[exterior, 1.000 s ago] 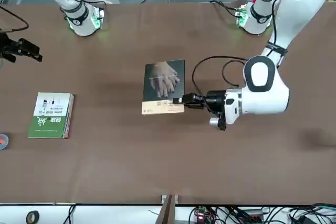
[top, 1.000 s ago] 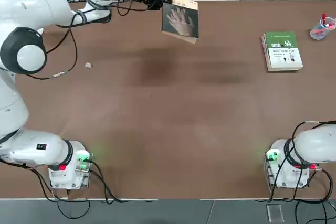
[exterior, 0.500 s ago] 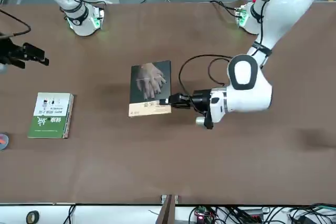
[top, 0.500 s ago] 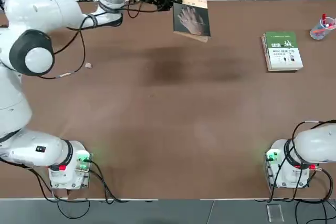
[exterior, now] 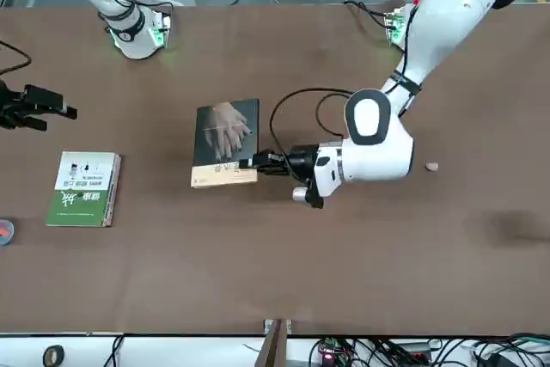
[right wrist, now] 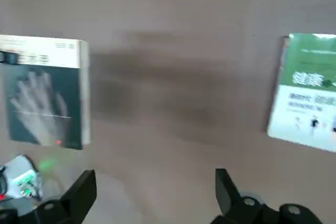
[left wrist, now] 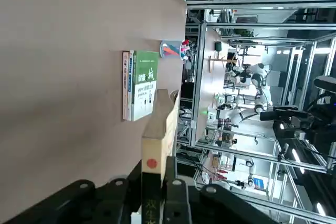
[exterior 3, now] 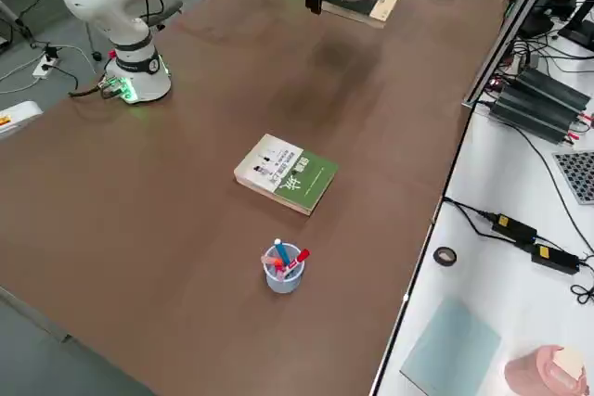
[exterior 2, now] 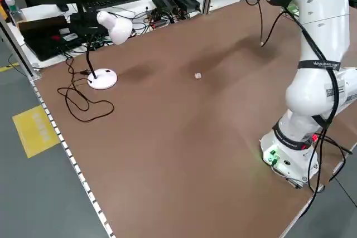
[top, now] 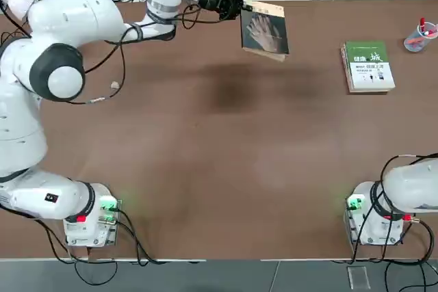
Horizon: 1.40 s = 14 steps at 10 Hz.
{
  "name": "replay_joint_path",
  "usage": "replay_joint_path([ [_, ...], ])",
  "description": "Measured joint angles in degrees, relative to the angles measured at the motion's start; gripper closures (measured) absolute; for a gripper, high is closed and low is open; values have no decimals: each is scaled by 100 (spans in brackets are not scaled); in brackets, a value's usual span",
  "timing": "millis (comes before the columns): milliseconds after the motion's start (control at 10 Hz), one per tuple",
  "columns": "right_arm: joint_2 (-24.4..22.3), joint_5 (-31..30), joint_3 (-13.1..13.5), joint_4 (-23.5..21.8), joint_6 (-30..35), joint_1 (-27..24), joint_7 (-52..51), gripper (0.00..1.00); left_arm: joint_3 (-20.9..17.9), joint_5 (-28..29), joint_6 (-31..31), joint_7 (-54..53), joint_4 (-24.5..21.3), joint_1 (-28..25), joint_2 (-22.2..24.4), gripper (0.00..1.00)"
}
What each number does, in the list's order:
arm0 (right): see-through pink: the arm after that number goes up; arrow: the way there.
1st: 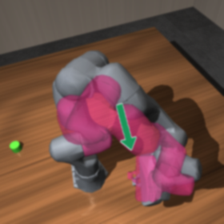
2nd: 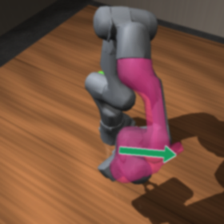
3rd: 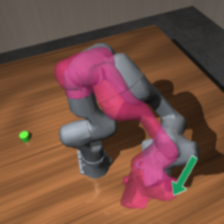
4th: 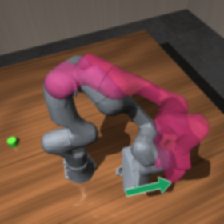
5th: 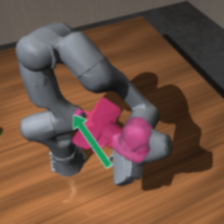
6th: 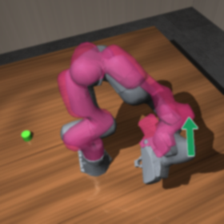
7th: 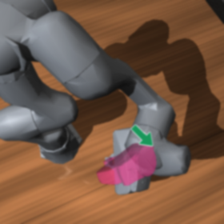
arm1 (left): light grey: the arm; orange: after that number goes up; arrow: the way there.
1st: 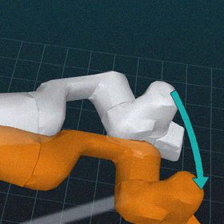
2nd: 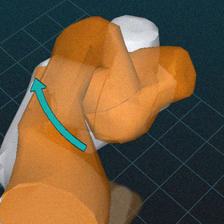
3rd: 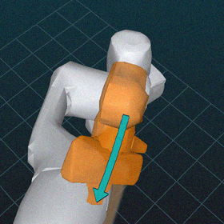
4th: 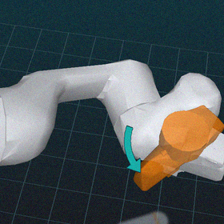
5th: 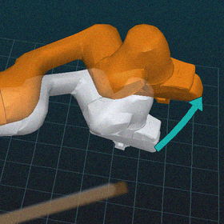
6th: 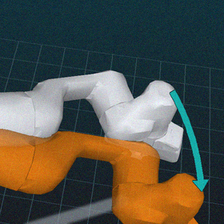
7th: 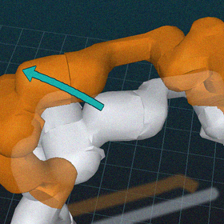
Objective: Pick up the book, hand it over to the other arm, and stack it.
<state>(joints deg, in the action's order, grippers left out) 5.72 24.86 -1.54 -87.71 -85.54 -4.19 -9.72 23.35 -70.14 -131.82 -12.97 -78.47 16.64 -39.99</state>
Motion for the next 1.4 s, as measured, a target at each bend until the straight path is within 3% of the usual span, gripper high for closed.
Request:
replay_joint_path([
  [400, 277, 793, 192, 1, -10, -176, -754, 0, 1, -58, -86, 0, 82, 112, -120, 98],
  [900, 558, 1707, 617, -26, 32, -239, -1606, 0, 0, -115, -87, -2, 159, 123, -140, 98],
  [1400, 1030, 2798, 868, -323, 42, -241, -2378, 0, 2, -116, -87, -2, 233, 178, -143, 98],
])
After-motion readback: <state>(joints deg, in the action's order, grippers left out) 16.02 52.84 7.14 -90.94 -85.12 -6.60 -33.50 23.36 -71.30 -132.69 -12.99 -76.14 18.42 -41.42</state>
